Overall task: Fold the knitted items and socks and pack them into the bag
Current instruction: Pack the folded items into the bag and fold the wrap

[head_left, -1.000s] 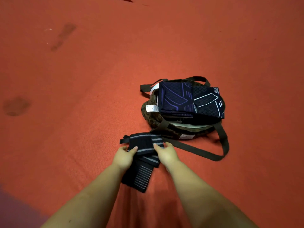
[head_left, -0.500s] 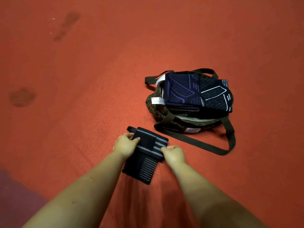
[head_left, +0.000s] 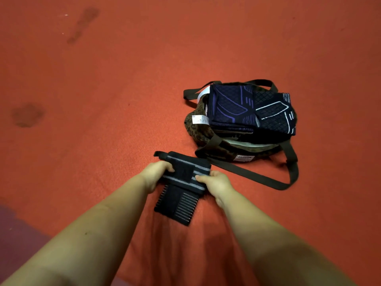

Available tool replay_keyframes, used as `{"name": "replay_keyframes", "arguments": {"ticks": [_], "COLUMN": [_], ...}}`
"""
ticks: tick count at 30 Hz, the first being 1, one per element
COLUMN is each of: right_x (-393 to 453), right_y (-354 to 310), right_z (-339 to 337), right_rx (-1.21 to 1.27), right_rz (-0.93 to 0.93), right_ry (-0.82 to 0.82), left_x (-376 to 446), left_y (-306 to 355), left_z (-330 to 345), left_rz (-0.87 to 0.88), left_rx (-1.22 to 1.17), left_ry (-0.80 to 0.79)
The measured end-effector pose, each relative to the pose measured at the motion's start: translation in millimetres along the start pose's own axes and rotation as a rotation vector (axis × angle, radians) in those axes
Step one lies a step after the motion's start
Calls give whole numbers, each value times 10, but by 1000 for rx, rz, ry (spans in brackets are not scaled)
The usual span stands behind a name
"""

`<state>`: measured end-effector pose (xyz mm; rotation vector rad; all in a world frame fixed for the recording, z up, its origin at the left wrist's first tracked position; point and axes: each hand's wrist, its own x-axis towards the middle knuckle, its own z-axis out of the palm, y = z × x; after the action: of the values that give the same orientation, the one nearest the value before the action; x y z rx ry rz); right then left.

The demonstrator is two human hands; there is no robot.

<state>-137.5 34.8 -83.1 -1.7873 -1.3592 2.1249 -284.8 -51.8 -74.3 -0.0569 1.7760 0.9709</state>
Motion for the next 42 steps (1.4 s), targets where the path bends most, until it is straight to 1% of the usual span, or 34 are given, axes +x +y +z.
{"name": "replay_keyframes", "arguments": {"ticks": [4,7,11,14,18,21,24,27,31,33,36,38,40,42], "right_x": [-147,-281,-448,-525,-591,-579,-510,-402,-160,-34,127,209,269,336], "right_y": [-156,-311,-563,-787,-1118,-1340,-1523,-1636,-1696,-1723,-1736,-1718,-1696,-1675], "right_z": [21,-19,-232,-468,-844,-1168,-1482,-1773,-2018,-2080,-2146,-2151,-2128,-2104], "right_rx": [-1,-10,-35,-63,-76,-54,-58,-67,-69,-75,-91,-111,-167,-237], "right_rz": [-108,-156,-205,-256,-316,-336,-347,-340,-289,-275,-267,-259,-263,-278], "right_ry": [-64,-88,-95,-82,-39,11,74,150,231,274,320,335,347,375], "left_x": [-119,-273,-513,-703,-788,-789,-747,-634,-442,-348,-295,-300,-282,-221], "left_y": [88,223,475,694,1021,1289,1506,1682,1921,2004,2033,1990,1911,1802], "left_z": [-137,-175,-57,105,380,718,1102,1469,1831,1934,2067,2139,2164,2147], "left_rz": [38,85,159,180,209,227,248,307,423,445,448,501,549,579], "left_rx": [-43,-59,-8,4,-59,-92,-52,67,330,534,909,1099,1168,1164], "left_ry": [-73,-74,-87,-121,-251,-330,-336,-289,-129,-25,151,257,328,404]}}
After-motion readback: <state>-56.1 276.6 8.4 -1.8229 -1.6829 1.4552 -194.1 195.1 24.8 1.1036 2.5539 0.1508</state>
